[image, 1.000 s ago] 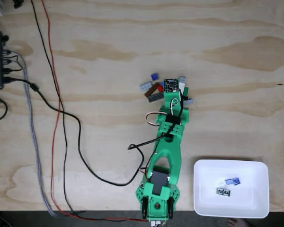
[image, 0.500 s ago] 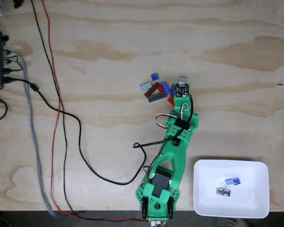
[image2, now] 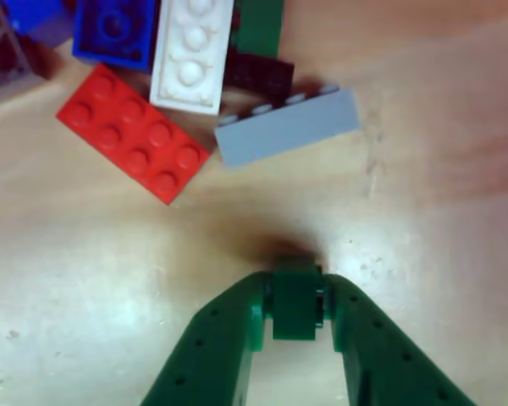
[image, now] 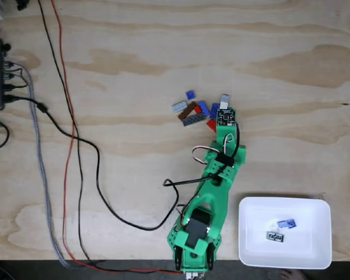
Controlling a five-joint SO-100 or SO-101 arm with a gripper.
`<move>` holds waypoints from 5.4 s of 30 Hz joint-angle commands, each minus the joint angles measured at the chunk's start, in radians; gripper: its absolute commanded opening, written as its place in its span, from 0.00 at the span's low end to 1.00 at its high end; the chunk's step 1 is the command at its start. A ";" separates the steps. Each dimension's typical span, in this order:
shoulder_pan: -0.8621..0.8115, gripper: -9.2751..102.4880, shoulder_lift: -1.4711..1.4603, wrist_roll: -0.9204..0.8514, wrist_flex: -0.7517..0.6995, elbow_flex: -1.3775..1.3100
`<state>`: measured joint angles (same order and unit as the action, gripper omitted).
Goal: Put all lego bricks in the bin.
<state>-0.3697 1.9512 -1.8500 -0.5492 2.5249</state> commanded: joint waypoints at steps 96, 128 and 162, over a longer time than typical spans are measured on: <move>-0.167 0.08 0.721 0.831 -0.973 -0.600; -0.218 0.30 0.506 0.621 -1.023 -0.526; 0.158 0.10 -0.382 -0.011 0.153 -0.215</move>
<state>-0.2546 1.6030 -1.8730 -0.3866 2.2795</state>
